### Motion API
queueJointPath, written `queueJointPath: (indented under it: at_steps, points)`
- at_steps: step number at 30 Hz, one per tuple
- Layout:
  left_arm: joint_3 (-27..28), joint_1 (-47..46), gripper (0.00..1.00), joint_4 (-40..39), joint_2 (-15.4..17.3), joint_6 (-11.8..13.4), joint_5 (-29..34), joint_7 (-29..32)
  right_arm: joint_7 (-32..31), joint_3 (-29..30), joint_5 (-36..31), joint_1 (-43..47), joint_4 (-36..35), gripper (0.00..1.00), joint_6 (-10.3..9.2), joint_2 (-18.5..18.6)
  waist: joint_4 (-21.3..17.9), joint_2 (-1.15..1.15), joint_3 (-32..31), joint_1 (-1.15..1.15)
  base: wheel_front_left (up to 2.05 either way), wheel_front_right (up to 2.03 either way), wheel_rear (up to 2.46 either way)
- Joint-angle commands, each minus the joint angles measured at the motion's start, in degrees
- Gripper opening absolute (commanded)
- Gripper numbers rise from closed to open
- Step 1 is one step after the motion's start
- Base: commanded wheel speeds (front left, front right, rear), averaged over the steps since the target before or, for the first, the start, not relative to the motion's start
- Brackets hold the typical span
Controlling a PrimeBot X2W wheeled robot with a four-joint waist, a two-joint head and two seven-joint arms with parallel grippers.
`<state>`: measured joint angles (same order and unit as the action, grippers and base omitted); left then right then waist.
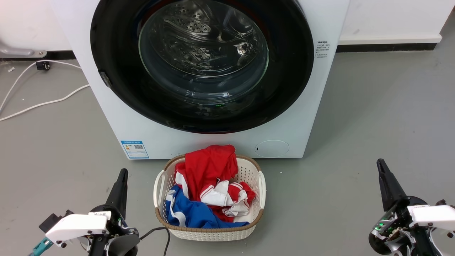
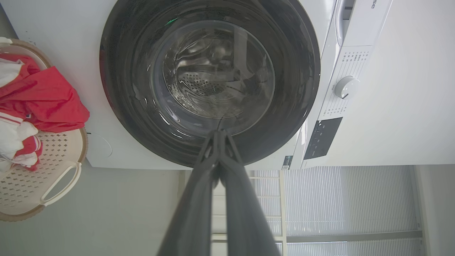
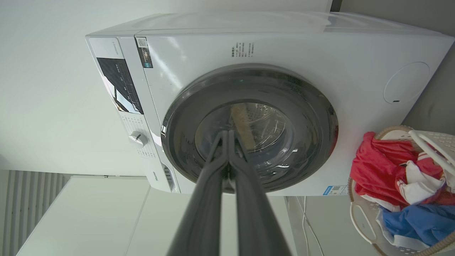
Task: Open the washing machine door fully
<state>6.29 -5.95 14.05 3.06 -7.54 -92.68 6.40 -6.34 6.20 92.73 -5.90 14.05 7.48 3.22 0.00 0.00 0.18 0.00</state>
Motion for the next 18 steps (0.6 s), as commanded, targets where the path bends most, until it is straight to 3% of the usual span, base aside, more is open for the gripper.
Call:
queueJointPath:
  at_steps: [1,18]
  points:
    - [0.19,-0.56,0.00,0.05,-0.03,-0.14,0.19,0.11,-0.12,0.10,-0.21,-0.69,0.09,0.00,0.01,-0.20,0.00,0.00,0.00,0.00,0.00,0.00,0.00]
    - [0.25,-0.57,0.00,0.05,-0.07,-0.14,0.16,0.19,-0.16,0.16,-0.30,-0.70,0.09,0.00,0.01,-0.24,0.00,0.00,0.00,0.00,0.00,0.00,0.00]
